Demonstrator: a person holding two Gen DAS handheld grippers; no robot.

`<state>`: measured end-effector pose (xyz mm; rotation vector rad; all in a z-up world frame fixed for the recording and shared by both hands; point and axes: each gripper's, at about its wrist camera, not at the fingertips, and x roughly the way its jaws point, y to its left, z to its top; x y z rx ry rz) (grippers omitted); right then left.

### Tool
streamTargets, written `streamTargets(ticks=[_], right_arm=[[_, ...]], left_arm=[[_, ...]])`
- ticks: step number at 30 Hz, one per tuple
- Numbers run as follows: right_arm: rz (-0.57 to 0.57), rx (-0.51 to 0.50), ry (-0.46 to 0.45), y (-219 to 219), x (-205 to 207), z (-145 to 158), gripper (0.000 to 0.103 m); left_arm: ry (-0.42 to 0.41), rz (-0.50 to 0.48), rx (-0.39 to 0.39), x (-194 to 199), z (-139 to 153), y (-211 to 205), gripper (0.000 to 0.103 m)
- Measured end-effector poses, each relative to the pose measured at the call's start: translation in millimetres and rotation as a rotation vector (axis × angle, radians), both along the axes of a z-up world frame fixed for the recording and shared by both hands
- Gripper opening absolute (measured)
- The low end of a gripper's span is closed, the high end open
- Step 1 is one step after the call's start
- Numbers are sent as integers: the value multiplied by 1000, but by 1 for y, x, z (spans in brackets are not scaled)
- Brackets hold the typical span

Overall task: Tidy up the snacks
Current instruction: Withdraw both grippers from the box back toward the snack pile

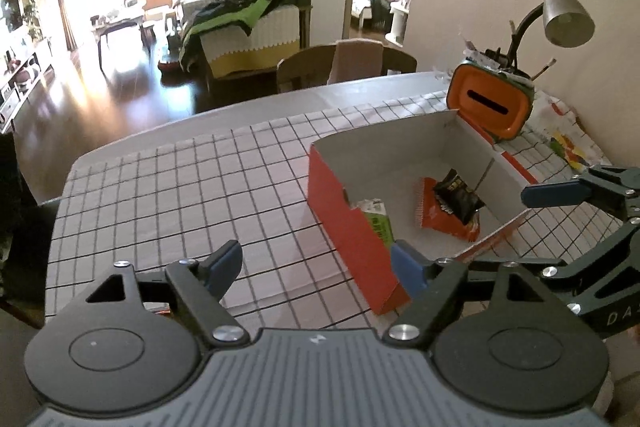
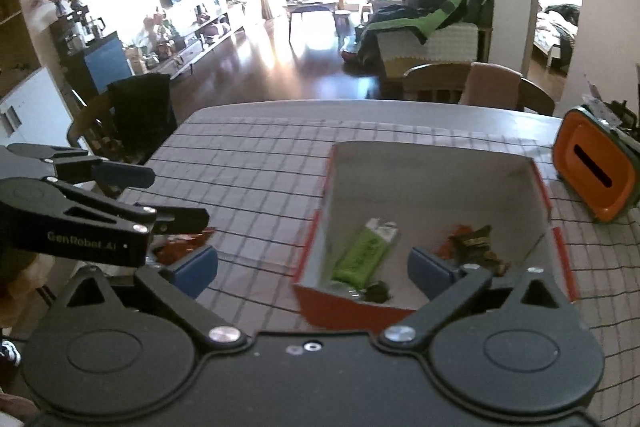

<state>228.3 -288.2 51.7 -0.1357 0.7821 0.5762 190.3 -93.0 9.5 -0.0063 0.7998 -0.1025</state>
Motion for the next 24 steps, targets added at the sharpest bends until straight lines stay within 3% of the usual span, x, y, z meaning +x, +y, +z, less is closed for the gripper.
streamTargets(ticks=[11,24], right_arm=[[49,36,-19,45,-36,-13,103],[124,-61,-31,107,-66,-65,101]], left_arm=[[-33,36,4,-52,-1,63,87],[79,106,-4,-95,-52,120,88]])
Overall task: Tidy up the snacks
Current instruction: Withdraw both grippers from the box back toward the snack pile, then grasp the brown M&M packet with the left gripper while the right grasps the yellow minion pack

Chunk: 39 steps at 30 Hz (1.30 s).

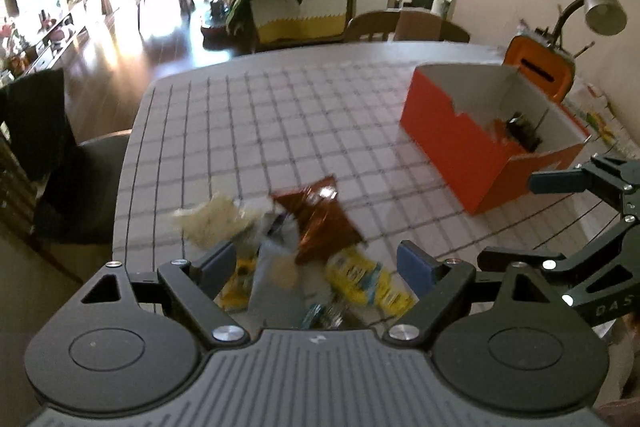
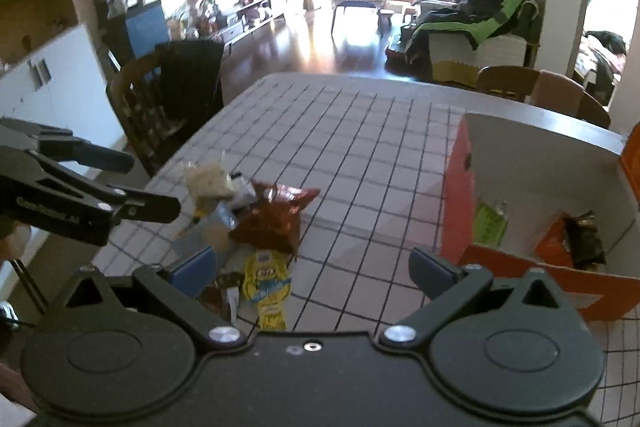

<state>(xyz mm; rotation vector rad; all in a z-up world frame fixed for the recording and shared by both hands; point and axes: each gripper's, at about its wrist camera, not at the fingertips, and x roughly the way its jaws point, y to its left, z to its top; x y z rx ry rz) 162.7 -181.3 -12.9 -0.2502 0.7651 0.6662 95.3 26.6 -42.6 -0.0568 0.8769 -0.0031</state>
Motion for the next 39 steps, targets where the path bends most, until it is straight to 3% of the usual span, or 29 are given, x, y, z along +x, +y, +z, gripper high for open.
streamTargets(ticks=[9,13,20,22,27,30,33,39], right_arm=[[95,-100,11,23,-3,-42,97],[167,-151,17,31,0,-62,91],[300,-209,35,46,10,-93,82],[333,-215,43,48,14,-100,79],[385,-208,81,52,26,-110,74],[415,-208,96,56,32,-116,67],[451,-204,74,57,34,-119,66],[520,-194,40,59,38,-119,61]], left_arm=[[67,-22,1,-14,-48,-3,88],[80,-51,53,-14,-65,-13,88],[134,-55,54,-5,-89,-17,87],[147,-52,46,-3,-93,-18,84],[172,-50,30,5,-98,-26,57],[187,-54,27,10,-102,-31,46],[202,-52,7,13,-104,-31,41],[218,-44,-21,20,-108,-28,41]])
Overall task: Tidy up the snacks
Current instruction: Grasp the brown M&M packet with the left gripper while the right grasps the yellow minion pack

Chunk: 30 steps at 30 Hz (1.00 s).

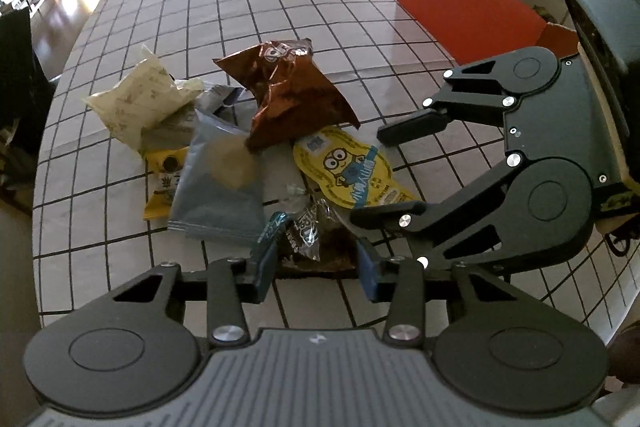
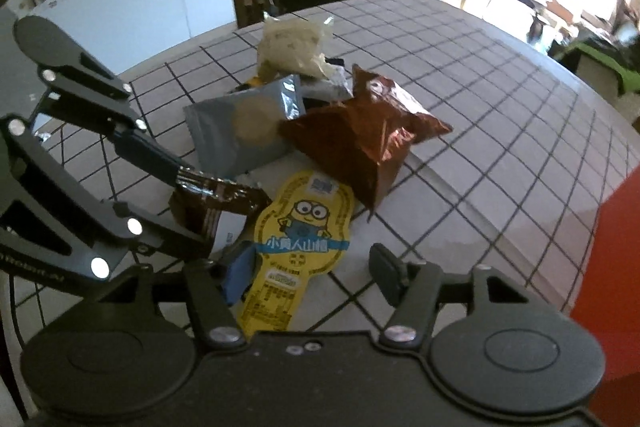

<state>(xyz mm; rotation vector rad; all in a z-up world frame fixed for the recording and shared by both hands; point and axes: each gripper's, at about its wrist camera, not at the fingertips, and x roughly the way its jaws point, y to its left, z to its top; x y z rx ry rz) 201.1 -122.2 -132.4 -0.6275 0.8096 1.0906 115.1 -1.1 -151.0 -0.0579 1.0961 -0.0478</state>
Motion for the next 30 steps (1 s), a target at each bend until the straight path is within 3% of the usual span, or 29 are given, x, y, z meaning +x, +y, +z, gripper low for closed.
streamTargets(ticks=[7,15,20,25,30], right_arm=[[41,14,6,1,5,1,50],[38,7,-8,1,4,1,51],[15,14,-19,4,2,0,58],[-3,34,0,6,2,-2,51],[-37,30,11,6,-3,0,50]], left_arm=[[26,6,-61,10,-4,7,42],[44,7,-95,12,-7,8,39],[41,24,-100,7,-4,8,32],[38,45,-112,-1,-2,10,29],[33,45,-123,-9,2,9,26]])
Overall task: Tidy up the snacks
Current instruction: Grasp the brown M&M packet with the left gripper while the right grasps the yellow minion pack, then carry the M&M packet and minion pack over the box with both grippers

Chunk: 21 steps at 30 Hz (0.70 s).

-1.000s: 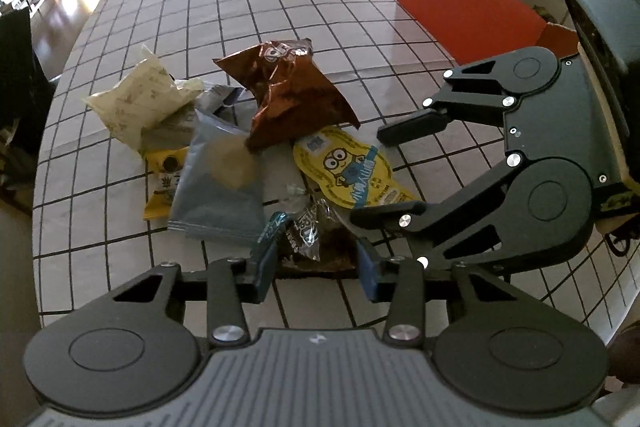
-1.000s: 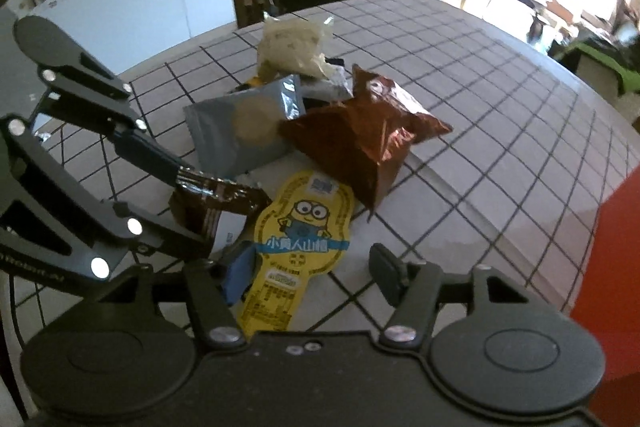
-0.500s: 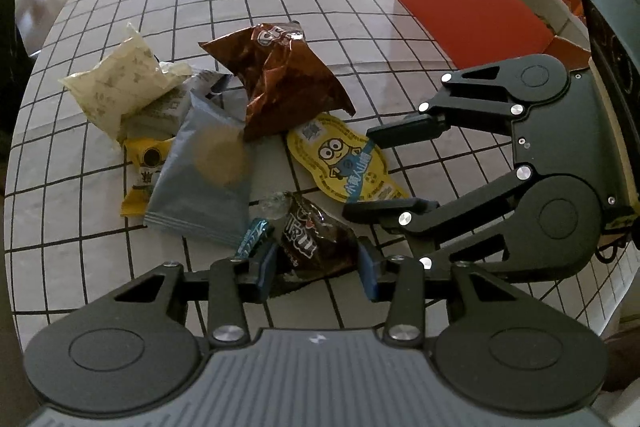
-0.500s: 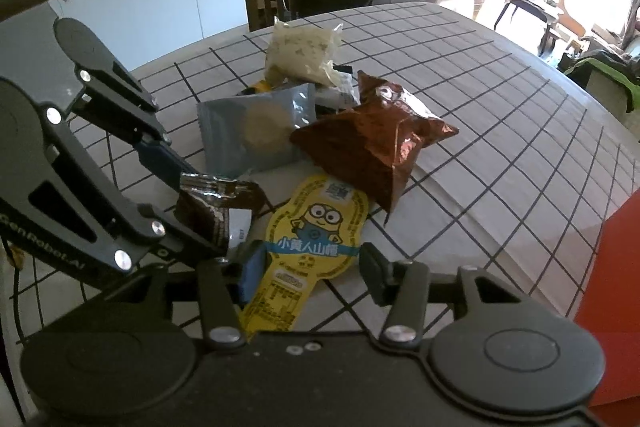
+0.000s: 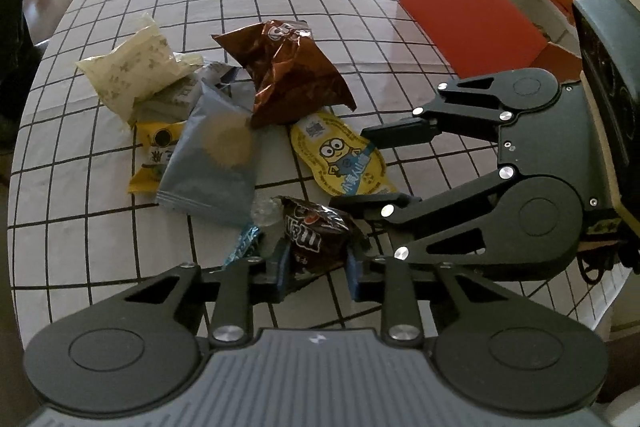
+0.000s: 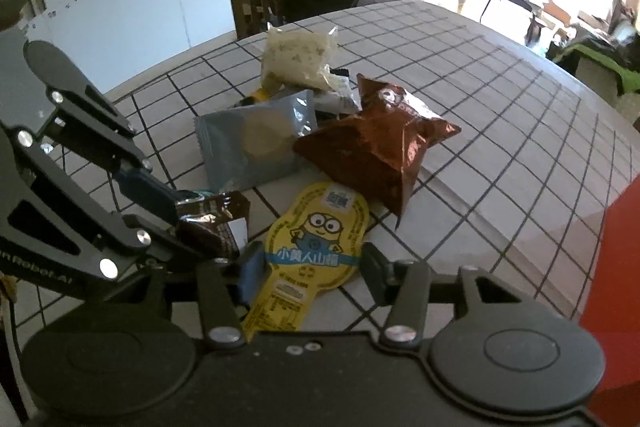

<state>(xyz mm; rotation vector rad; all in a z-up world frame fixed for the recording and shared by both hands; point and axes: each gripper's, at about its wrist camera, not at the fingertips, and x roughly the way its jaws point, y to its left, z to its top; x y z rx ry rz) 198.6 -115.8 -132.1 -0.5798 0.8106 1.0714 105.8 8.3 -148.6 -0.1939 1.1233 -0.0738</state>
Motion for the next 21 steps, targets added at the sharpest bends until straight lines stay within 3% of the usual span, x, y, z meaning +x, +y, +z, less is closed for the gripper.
streamTargets(ticks=[5,14,21], right_arm=[[-89,37,18,-17,-6,9,50],[-261,63,77,-58,-29,24,50],[-395,99,62,-80,-51,49,50]], left_arm=[[0,-1,-42,-3,4,-3,24],[-25,-78,-40,-9,13,-13,23],[-81,-117,-51,-13,31,-18,23]])
